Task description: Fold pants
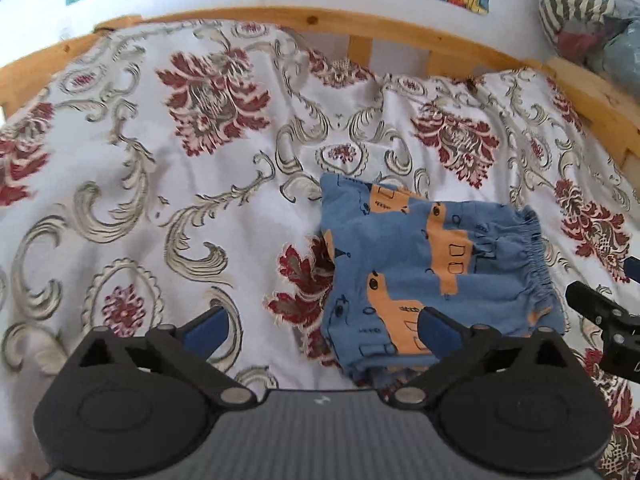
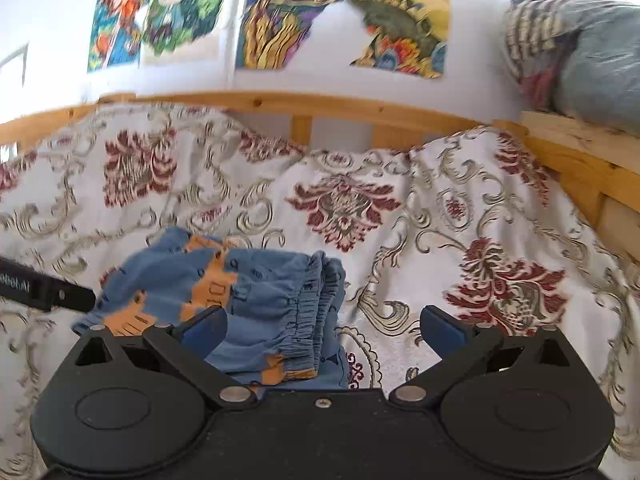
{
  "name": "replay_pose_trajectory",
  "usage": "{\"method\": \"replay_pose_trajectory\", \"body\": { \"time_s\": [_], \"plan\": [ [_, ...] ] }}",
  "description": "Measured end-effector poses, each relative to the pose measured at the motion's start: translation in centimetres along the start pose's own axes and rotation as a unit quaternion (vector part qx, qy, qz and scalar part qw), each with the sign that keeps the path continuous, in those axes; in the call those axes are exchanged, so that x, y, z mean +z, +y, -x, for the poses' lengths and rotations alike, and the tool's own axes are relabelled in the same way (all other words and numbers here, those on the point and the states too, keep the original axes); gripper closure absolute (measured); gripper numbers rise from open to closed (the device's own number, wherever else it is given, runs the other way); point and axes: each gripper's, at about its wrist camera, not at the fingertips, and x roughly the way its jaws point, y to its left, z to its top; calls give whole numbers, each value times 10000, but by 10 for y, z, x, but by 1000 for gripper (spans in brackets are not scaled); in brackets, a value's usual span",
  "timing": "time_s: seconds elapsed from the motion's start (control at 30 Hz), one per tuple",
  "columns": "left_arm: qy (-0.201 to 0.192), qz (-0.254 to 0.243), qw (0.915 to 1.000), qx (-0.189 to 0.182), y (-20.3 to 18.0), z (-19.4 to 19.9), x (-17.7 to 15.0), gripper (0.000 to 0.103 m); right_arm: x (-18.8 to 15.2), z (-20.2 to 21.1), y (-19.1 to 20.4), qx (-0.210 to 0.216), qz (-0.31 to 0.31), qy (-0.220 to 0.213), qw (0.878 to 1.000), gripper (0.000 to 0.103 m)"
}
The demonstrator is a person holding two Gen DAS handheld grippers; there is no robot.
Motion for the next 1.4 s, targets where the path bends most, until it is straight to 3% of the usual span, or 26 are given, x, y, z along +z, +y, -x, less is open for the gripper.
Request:
{"method": "replay_pose_trajectory", "body": {
  "time_s": [0.27, 0.67, 0.9, 1.4],
  "plan": [
    [-477, -214, 9985, 147, -16, 56, -27, 0, -7, 52, 0, 78, -285, -220, 9993, 1],
    [-850, -529, 9949, 133, -20, 88, -64, 0, -31, 97, 8, 179, -562, -230, 9980, 1],
    [-813, -552, 9951, -101, -18, 91, -81, 0, -59, 110, 9, 200, -801, -258, 9963, 1],
    [-634, -423, 9970, -118, -15, 85, -86, 0, -66, 104, 6, 255, -885, -229, 9955, 1]
  ]
}}
